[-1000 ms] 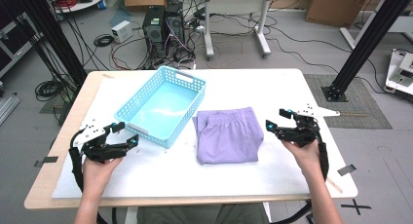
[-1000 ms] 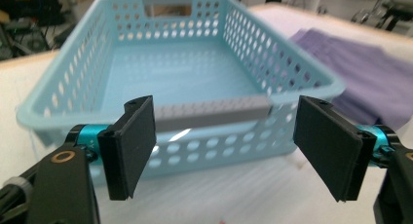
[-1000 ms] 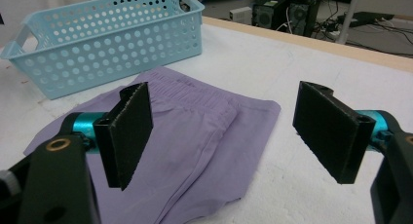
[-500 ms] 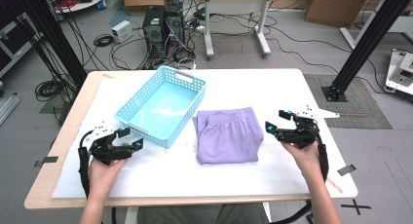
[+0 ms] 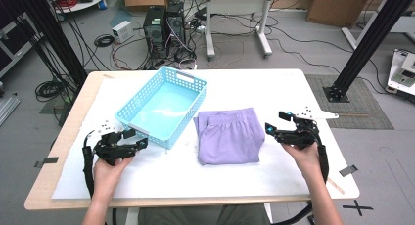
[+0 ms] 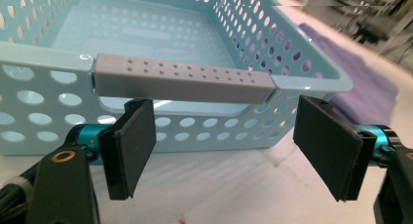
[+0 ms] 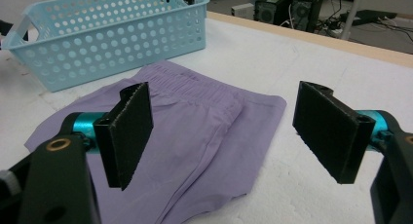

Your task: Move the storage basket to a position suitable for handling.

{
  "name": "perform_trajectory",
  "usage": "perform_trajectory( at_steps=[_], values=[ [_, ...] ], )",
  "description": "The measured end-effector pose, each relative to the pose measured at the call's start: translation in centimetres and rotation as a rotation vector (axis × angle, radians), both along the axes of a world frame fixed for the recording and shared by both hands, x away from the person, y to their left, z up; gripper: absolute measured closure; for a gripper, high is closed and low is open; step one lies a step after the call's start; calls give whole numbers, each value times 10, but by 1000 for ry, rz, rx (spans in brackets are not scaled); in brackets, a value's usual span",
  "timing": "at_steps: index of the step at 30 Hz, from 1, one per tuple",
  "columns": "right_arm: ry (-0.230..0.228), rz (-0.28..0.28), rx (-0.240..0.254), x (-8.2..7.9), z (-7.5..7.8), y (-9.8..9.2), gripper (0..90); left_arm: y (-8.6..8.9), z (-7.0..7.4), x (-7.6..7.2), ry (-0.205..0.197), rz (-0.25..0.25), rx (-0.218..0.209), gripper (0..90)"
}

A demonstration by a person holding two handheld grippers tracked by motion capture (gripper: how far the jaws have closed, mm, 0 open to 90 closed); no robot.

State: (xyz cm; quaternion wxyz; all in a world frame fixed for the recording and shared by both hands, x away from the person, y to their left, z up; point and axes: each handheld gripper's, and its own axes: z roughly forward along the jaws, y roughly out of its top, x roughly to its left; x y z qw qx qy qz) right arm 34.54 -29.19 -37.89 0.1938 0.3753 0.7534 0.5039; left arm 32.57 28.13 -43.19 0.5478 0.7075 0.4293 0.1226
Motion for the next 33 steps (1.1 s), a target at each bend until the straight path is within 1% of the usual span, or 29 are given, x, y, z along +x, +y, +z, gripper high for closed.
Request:
perform_trajectory(
  at_steps=[3,4,5,7,8,10,11,13,14,15,16,17,19,20,21,22,23,24,25,26,27,28,29,31,33],
  values=[
    [1,-1,-8,0,-1,1,229,2,0,1,32,12,-66,237],
    [0,-2,-8,0,-1,1,229,2,0,2,37,15,-73,238],
    [1,-3,-9,0,-1,1,229,1,0,2,39,25,-74,237],
    [2,-5,-9,0,-1,2,229,1,0,2,33,37,-53,239],
    [3,-5,-10,0,-1,2,229,1,0,1,28,51,-41,248],
    [2,-4,-16,1,-2,2,229,1,0,1,30,60,-44,250],
    [2,-4,-16,1,-2,2,229,2,0,1,34,81,-50,250],
    [2,-3,-19,1,-3,3,229,2,1,2,37,99,-51,250],
    [3,-1,-20,1,-4,3,229,2,1,2,37,111,-45,250],
    [6,-1,-22,1,-4,4,229,1,2,1,31,138,-19,250],
    [5,0,-29,1,-4,4,229,1,3,0,25,152,11,251],
    [4,-2,-32,1,-4,4,229,1,4,-2,15,162,31,258],
    [2,0,-34,0,-4,5,231,1,7,-6,-16,181,73,264],
    [0,-1,-33,0,-4,5,232,2,8,-8,-36,190,102,264],
    [2,-2,-33,0,-4,4,232,3,9,-10,-49,200,112,264],
    [2,-2,-32,0,-4,4,232,4,11,-12,-67,216,118,265],
    [1,0,-34,1,-4,4,232,6,12,-13,-78,222,118,265],
    [3,0,-35,1,-4,4,232,8,12,-12,-82,229,116,265],
    [2,2,-35,1,-5,4,232,9,11,-11,-78,236,110,264],
    [4,0,-35,1,-5,5,232,11,10,-9,-65,238,106,264],
    [4,0,-35,1,-5,5,232,13,9,-7,-51,242,111,264],
    [6,-1,-35,0,-5,5,232,15,7,-6,-45,250,117,264],
    [5,-1,-35,0,-5,5,232,19,6,-4,-36,261,132,264],
    [5,-2,-35,0,-5,5,232,25,3,1,-30,282,140,264],
    [-3,1,-40,1,-5,5,232,29,2,5,-36,296,136,264]
  ],
)
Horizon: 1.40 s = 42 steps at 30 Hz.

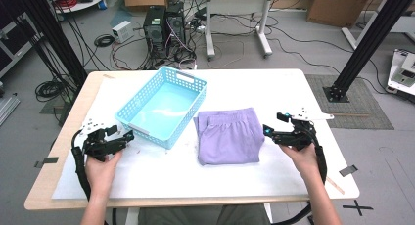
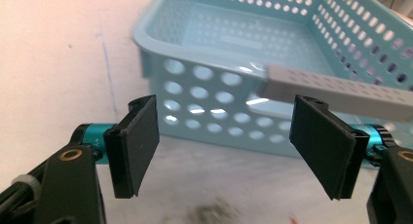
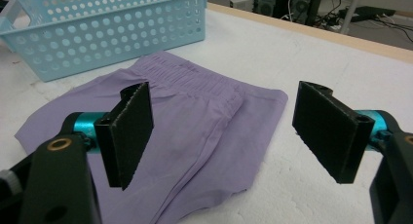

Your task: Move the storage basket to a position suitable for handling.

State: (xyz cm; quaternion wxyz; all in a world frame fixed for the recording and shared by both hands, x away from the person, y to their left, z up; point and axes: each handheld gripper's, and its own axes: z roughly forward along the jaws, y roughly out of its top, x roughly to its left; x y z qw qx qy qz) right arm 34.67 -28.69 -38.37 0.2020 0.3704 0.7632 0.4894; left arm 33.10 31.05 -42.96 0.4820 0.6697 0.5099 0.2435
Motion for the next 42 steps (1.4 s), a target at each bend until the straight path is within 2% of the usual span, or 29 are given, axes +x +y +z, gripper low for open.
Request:
perform_trajectory(
  at_steps=[3,7,10,14,17,21,24,27,29,30,36,40,42],
  values=[
    [6,0,-2,0,0,1,232,5,0,7,3,-20,20,259],
    [10,-2,0,1,-1,0,232,5,0,11,22,-21,90,262],
    [11,-4,-3,2,-2,1,232,0,-3,14,33,-35,99,263],
    [19,-6,-12,7,-4,5,232,-6,-4,17,-9,-28,141,272],
    [20,0,-15,10,-4,9,232,-6,-7,22,-12,-38,125,268],
    [19,0,-14,12,-2,12,232,-9,-8,24,-37,-24,157,246],
    [9,5,-9,14,1,15,233,-10,-8,24,-55,-29,174,247],
    [7,11,-3,18,3,17,232,-10,-9,26,-91,-49,200,246],
    [-6,17,18,21,4,17,243,-9,-8,28,-91,-54,214,283],
    [-7,20,21,23,4,17,244,-8,-6,31,-81,-55,229,332],
    [-6,23,52,55,12,24,247,-4,-7,43,-88,-83,205,353],
    [-5,36,25,80,16,42,267,-2,-9,47,-123,-106,208,413],
    [-7,50,15,92,17,53,295,-1,-10,49,-120,-112,197,417]
  ],
)
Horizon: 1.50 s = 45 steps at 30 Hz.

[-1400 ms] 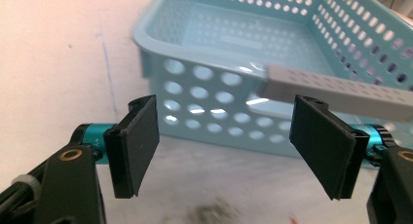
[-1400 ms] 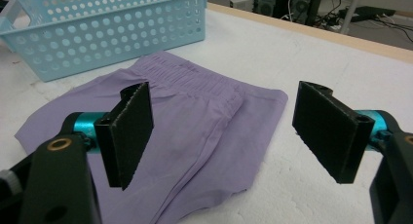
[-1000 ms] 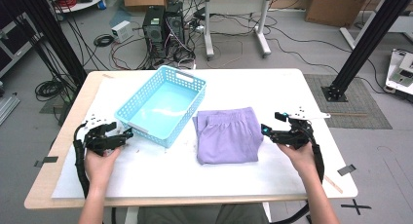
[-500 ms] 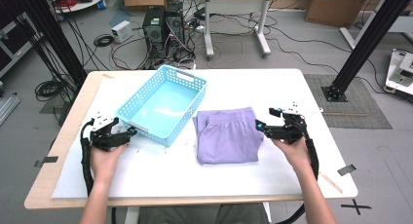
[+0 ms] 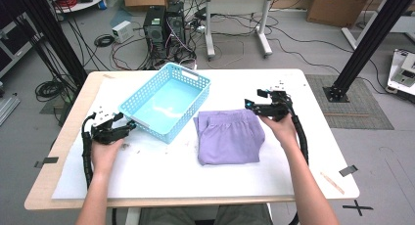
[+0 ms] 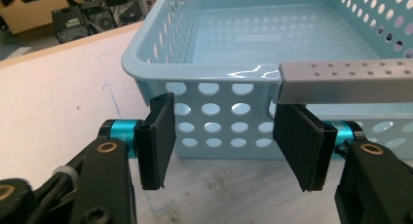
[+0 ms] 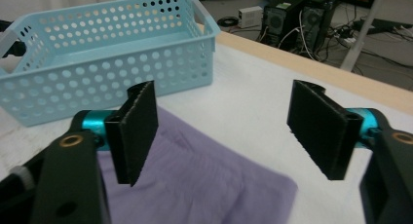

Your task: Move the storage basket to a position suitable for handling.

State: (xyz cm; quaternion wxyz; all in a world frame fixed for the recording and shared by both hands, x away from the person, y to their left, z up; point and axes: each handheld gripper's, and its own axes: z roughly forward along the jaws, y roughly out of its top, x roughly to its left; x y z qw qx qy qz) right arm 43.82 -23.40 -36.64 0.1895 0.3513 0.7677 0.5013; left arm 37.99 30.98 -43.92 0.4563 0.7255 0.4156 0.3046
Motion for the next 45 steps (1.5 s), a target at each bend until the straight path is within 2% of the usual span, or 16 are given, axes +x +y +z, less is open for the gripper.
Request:
perform_trajectory(
  at_steps=[2,3,6,9,10,11,14,17,21,23,25,30,33,40,43,45],
  values=[
    [2,8,-9,13,1,13,296,0,1,2,21,3,-6,409],
    [1,10,-6,19,2,19,297,0,1,2,29,10,-11,338],
    [2,25,-12,39,2,40,335,-1,0,4,51,13,-44,288],
    [11,36,-30,58,0,60,360,0,-1,5,63,27,-62,266],
    [26,48,-26,71,-2,70,405,0,-1,4,63,29,-61,257],
    [26,48,-26,71,-2,70,405,1,-1,4,65,28,-64,257],
    [68,43,-25,93,-6,87,425,0,-1,4,77,22,-79,258],
    [81,38,-29,103,-8,94,457,-2,-1,4,80,12,-79,257],
    [114,26,-70,125,-7,114,513,-4,-1,3,88,6,-87,257],
    [123,24,-76,128,-7,118,531,-5,-2,3,93,-3,-98,257],
    [112,9,-105,134,-9,127,548,-5,-2,3,94,-2,-101,254],
    [165,-24,-183,152,-18,151,633,-4,-3,3,97,-3,-114,255],
    [190,-20,-217,155,-25,155,730,-5,-3,3,95,-2,-105,255],
    [207,-18,-241,150,-21,146,761,-12,0,9,90,3,-73,300],
    [218,-36,-219,146,-17,135,774,-17,1,17,104,12,-75,300],
    [241,-60,-191,142,-13,120,782,-21,1,21,85,20,-87,329]
  ],
)
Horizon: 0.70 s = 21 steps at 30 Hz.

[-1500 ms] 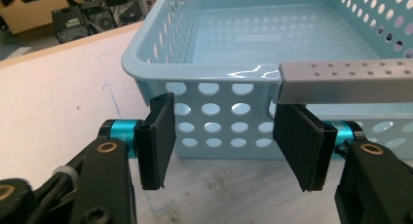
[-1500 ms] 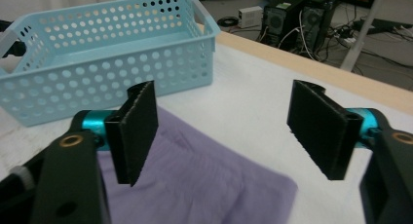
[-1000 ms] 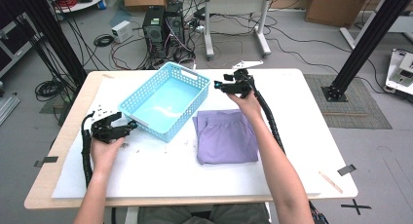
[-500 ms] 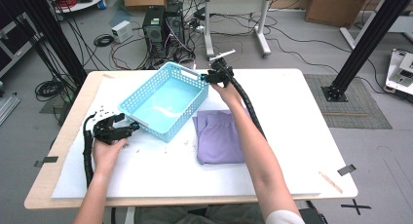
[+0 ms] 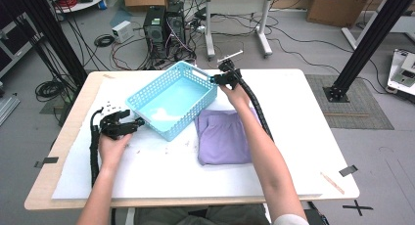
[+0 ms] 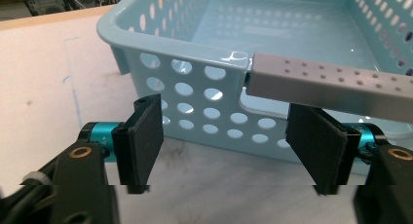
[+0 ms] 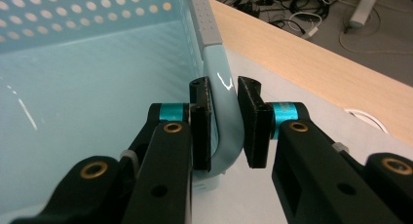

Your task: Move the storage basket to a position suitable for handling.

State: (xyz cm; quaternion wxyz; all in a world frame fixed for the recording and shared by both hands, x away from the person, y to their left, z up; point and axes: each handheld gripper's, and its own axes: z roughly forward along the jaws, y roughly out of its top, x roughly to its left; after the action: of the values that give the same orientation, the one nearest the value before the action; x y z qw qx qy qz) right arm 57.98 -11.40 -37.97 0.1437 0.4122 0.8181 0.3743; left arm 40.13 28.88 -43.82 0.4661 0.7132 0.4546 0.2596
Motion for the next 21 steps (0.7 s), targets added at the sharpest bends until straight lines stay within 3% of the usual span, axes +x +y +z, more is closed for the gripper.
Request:
perform_trajectory(
  at_steps=[1,4,7,8,10,15,17,21],
  values=[
    [0,0,0,0,0,0,782,-3,-1,3,-14,-4,-6,329],
    [9,-26,-6,-7,2,-17,788,-14,-1,14,22,-16,-9,352],
    [7,-74,21,-14,5,-35,787,-28,1,26,6,-11,9,352],
    [8,-89,25,-16,5,-41,787,-31,2,31,15,-12,4,352],
    [2,-121,16,-20,5,-51,786,-41,3,40,-6,1,-4,353],
    [-8,-225,67,-26,2,-79,784,-62,5,73,37,4,-9,354],
    [0,-245,71,-25,-1,-85,783,-63,3,76,18,19,-25,353],
    [-5,-239,51,-26,-4,-83,778,-54,-1,73,125,-8,-89,316]
  ],
)
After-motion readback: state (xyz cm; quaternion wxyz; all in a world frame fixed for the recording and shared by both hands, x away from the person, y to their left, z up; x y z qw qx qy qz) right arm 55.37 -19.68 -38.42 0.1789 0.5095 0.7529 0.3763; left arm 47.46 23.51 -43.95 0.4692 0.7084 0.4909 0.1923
